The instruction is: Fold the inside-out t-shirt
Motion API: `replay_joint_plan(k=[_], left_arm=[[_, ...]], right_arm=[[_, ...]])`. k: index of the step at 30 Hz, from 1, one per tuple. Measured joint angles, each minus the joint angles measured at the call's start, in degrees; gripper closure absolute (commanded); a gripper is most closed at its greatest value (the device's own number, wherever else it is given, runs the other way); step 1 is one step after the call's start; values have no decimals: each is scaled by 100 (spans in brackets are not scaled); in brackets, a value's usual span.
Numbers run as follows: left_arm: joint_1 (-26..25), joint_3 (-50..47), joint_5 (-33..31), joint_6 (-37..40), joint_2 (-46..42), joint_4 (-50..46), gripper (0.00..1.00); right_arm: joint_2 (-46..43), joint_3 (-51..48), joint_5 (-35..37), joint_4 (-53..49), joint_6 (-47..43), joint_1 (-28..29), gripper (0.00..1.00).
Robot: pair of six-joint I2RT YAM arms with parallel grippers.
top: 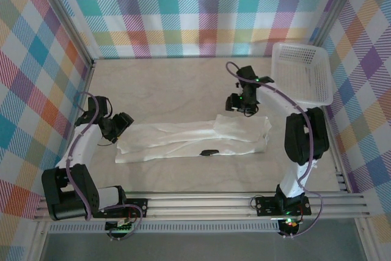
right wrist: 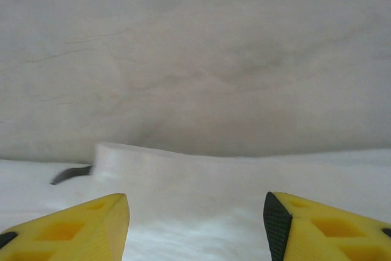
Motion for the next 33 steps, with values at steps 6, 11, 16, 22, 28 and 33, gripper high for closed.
replay_joint_plan(k=[6, 11, 16, 22, 28, 33], left_arm=[[-48, 0, 103, 103, -354, 90, 29], [-52, 0, 127, 173, -352, 81, 29], [-52, 0, 125, 210, -334, 81, 29], [-57, 0, 122, 210, -221, 81, 29], [-140, -2, 190, 205, -146, 157, 27], [-1038, 4, -22, -26, -162, 155, 77]], right_arm=[[579, 240, -234, 122, 55, 472, 45], [1001, 420, -243, 118, 192, 522, 90], [909, 422, -166, 76, 236, 516, 100], [-472, -785, -131, 306, 671, 555, 100], [-2509, -3150, -50, 264, 1488, 820, 73], [-2575, -3069, 490, -59, 1497, 625, 73]])
